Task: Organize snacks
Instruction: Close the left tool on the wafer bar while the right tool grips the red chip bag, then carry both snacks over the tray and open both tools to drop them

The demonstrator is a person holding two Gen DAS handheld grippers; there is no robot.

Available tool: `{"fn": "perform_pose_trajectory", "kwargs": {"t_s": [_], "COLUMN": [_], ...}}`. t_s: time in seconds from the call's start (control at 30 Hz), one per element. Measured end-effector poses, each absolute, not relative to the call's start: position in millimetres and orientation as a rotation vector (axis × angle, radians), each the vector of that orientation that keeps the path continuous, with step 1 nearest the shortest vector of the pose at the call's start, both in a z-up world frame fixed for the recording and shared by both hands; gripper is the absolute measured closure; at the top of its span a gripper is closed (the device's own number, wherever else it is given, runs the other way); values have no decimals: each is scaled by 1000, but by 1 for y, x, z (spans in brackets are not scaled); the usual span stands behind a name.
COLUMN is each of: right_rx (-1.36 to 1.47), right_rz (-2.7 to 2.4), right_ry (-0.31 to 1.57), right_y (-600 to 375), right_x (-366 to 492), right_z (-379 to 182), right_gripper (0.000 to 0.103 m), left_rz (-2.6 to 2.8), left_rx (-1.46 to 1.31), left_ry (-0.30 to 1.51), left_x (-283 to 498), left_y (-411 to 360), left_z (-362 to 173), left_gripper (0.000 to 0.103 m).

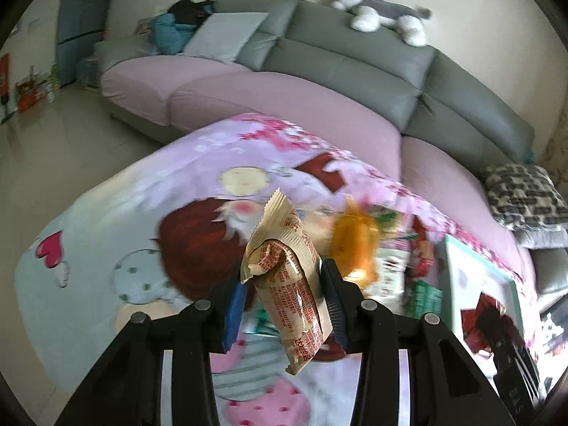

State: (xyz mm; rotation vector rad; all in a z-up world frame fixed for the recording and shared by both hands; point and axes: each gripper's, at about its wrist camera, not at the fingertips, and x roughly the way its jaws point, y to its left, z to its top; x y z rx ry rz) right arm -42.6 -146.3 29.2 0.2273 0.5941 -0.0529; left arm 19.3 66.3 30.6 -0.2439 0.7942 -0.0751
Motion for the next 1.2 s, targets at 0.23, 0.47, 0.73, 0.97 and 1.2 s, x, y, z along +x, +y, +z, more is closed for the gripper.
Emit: {"fn": "perform_pose_trajectory", "kwargs": {"t_s": [0.23,0.47,0.73,0.97,1.2], "right_rx": [223,204,313,382,423], "right_rz": [-204,-358,-532,-737,-756], "right_ry": [509,481,467,466,472], "right_y": [-202,-249,-303,-357,-378], "right_x": [-59,-71,-95,-122,-125], "right_z": [46,49,46,33,23], "right_gripper": [51,51,51,51,50], "left_rz": [-222,-352,-464,-553,-598], "left_rx": [-183,-96,-23,10,47], "left_ry": [785,760,725,716,719], "left_x": [24,28,24,22,22], "left_y": [6,-61,-124,-168,-200], "left_z": [47,64,77,76,58], "left_gripper": [60,60,60,60,60]}}
